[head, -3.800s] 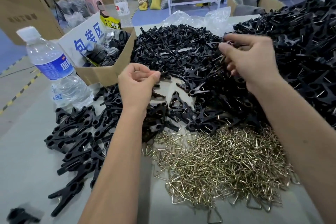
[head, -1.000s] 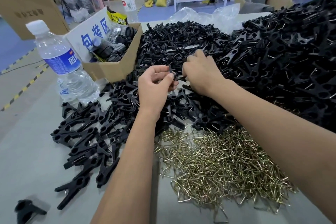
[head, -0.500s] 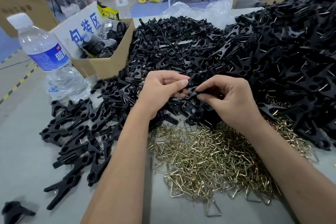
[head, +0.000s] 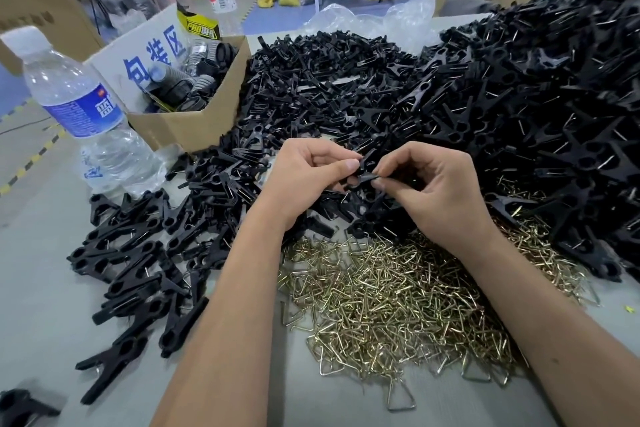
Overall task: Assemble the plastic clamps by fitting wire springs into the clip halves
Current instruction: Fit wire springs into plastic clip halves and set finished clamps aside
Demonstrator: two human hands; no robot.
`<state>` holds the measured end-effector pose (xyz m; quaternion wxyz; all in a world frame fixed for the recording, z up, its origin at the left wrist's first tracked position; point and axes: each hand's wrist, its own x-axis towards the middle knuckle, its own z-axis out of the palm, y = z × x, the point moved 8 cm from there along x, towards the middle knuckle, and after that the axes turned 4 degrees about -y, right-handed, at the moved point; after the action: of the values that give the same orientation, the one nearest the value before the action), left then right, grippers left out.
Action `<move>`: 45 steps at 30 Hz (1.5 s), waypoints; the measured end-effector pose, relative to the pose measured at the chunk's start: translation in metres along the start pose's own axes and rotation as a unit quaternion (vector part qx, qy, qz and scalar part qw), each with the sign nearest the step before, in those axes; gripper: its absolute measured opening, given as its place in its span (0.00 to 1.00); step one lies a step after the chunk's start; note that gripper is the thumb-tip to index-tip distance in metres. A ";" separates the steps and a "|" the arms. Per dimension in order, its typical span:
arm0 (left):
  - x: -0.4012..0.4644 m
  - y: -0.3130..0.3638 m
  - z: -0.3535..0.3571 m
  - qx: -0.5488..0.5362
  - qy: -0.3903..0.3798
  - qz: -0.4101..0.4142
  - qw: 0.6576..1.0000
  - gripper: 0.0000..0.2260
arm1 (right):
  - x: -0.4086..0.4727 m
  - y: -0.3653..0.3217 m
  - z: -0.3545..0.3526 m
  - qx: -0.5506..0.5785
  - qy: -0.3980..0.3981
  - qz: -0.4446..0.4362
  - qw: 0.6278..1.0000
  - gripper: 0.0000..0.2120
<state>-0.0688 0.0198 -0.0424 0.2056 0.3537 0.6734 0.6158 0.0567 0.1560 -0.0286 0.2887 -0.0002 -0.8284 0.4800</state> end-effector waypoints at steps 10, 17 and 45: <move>0.001 0.000 0.004 -0.021 -0.019 0.000 1.000 0.04 | -0.001 0.000 0.000 -0.009 0.017 0.011 1.000 0.08; 0.000 0.004 0.006 0.039 -0.038 0.016 0.998 0.17 | -0.002 -0.005 -0.003 -0.036 0.061 0.030 0.997 0.08; 0.000 -0.001 -0.048 -0.057 0.154 0.070 0.984 0.12 | -0.004 -0.016 0.037 0.032 -0.203 0.109 0.972 0.02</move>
<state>-0.1028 -0.0133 -0.0357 0.0757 0.2881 0.6345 0.7133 0.0474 0.1168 -0.0312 0.0600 0.0163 -0.8492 0.5244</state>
